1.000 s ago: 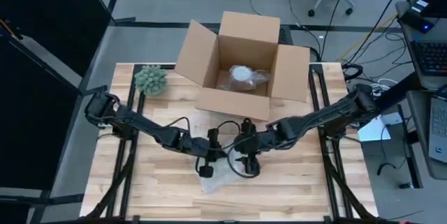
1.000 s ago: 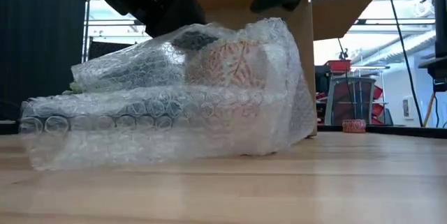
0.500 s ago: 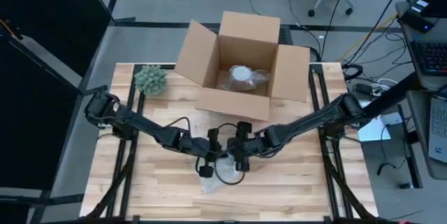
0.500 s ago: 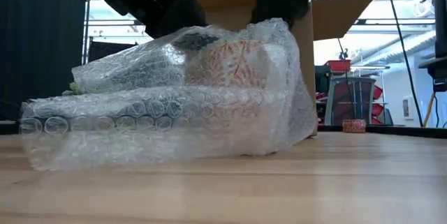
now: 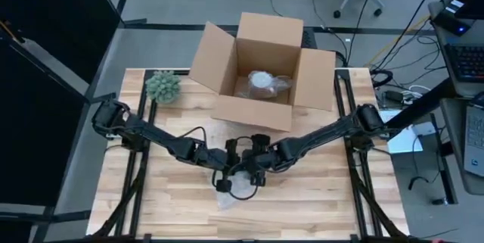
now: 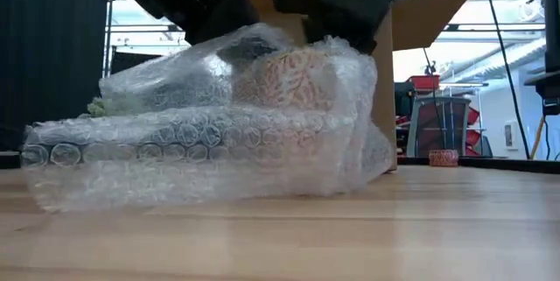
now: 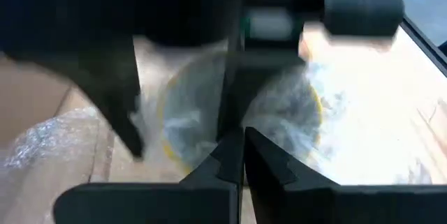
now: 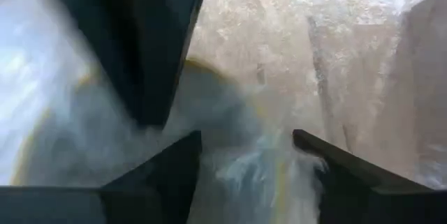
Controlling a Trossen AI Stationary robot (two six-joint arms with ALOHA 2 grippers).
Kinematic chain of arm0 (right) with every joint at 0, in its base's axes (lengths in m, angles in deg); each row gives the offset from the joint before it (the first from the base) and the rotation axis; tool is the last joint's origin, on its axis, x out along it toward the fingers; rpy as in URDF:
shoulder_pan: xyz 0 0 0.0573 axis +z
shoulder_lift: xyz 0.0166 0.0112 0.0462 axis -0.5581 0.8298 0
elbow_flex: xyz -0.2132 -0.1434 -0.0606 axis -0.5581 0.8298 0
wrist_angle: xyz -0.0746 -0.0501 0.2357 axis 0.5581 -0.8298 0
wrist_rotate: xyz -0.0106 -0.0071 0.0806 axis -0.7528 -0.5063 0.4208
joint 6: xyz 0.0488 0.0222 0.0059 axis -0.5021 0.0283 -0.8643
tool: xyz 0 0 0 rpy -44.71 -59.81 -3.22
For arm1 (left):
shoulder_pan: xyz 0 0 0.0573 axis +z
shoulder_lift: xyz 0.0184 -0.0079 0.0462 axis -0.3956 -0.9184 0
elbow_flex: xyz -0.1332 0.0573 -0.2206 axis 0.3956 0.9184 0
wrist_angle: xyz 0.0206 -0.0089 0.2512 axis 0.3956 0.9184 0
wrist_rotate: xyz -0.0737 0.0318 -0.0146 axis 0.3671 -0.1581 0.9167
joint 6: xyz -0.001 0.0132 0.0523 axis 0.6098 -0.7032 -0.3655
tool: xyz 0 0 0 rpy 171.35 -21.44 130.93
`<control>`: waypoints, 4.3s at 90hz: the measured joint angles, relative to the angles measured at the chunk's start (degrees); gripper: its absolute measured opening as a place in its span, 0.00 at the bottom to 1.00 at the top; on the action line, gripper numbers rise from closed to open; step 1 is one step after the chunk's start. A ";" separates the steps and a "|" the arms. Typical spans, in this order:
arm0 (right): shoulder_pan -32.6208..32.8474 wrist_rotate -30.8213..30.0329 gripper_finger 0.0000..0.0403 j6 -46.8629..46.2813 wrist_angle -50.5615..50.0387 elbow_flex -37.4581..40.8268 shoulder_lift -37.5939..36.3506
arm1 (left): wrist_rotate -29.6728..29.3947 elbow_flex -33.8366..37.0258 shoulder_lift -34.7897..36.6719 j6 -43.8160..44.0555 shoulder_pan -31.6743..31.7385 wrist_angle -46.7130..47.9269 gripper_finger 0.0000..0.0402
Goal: Wrap mug
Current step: Wrap the orange mug with bubble wrap
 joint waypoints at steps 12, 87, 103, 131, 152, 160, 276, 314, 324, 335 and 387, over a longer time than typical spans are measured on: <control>0.61 0.09 0.52 0.69 -1.06 -1.93 -5.11 | -0.06 0.03 0.03 -0.02 -0.04 0.07 0.00; 3.10 -15.30 0.52 -3.90 -10.66 -0.84 -3.56 | -0.11 0.03 0.03 0.22 -0.06 -0.14 0.00; 3.61 -13.86 0.52 -1.64 -5.72 -0.84 -4.83 | -0.11 0.03 0.01 -0.02 -0.07 -0.19 0.00; 2.96 -8.76 0.52 -3.24 -4.51 -1.28 1.44 | -0.17 0.01 -0.04 -0.01 -0.04 -0.59 0.00; 0.71 -2.16 0.52 -5.08 -4.18 -1.57 6.35 | -0.20 -0.15 -0.02 0.11 -0.06 -2.02 0.00; 0.03 0.07 0.52 -5.18 -4.49 -1.29 5.13 | -0.09 -0.19 0.00 -0.04 -0.07 -2.07 0.00; -4.33 12.63 0.52 -4.88 -0.75 -1.39 4.30 | 0.09 0.01 -0.08 0.38 0.00 -1.36 0.00; -3.87 11.39 0.52 -6.95 -3.27 -2.79 -10.55 | -0.15 0.01 -0.04 -0.09 -0.07 -1.23 0.00; -3.27 9.62 0.52 -7.04 -4.12 -2.80 -8.56 | -0.13 0.01 -0.04 -0.04 -0.07 -1.22 0.00; -3.29 9.81 0.52 -7.69 -5.78 -2.78 -3.94 | -0.13 0.01 -0.04 0.00 -0.07 -1.23 0.00; -3.35 11.31 0.52 -7.62 -2.19 -2.67 4.97 | 0.15 0.03 0.03 0.39 -0.07 -1.34 0.00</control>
